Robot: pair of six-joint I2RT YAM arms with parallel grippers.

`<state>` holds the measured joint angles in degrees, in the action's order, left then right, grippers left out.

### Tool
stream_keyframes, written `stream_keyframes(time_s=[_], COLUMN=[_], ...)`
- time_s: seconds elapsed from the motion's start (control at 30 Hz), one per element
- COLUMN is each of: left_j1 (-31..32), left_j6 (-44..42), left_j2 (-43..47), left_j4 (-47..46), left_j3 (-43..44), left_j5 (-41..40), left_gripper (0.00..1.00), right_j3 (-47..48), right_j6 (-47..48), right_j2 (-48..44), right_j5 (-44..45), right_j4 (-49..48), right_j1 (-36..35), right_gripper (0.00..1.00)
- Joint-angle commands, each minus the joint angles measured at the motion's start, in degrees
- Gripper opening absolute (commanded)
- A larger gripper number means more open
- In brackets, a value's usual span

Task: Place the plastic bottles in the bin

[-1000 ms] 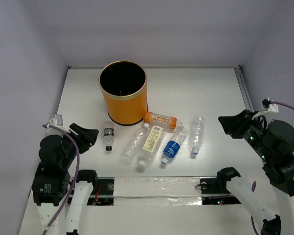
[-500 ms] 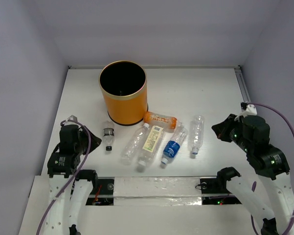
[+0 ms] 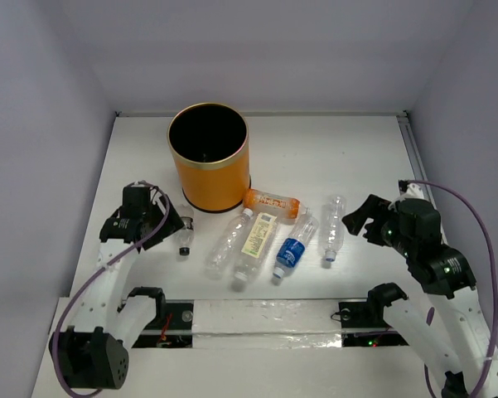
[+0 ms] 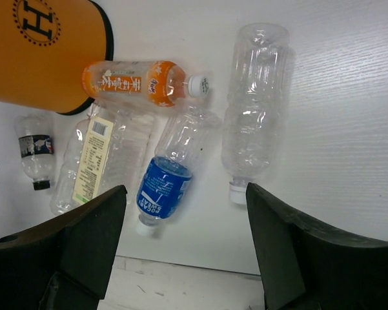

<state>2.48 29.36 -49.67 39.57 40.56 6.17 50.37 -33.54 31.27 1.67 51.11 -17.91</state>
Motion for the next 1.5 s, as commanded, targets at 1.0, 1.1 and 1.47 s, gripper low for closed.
stream_keyframes(time_s=[1.0,1.1,1.47], left_j1=[9.74,9.74,11.49], left_j6=[-0.54,-0.1,2.27], left_j2=[-27.86,-25.4,-5.45], left_j4=[-18.65,-17.87,-7.25], left_j3=[1.54,1.46,6.9], left_j5=[-9.16,-7.76,2.17], left_gripper=[0.46,0.35,0.27], right_j3=[-10.47,-9.16,0.6], right_j6=[-1.63,0.04,3.74], right_j2=[27.08,33.32,52.57], right_j5=[-1.14,-1.14,-2.29], right_j4=[-22.98,-25.09,-25.45], right_j1=[7.27,7.8,8.33], right_gripper=[0.99,1.0,1.0])
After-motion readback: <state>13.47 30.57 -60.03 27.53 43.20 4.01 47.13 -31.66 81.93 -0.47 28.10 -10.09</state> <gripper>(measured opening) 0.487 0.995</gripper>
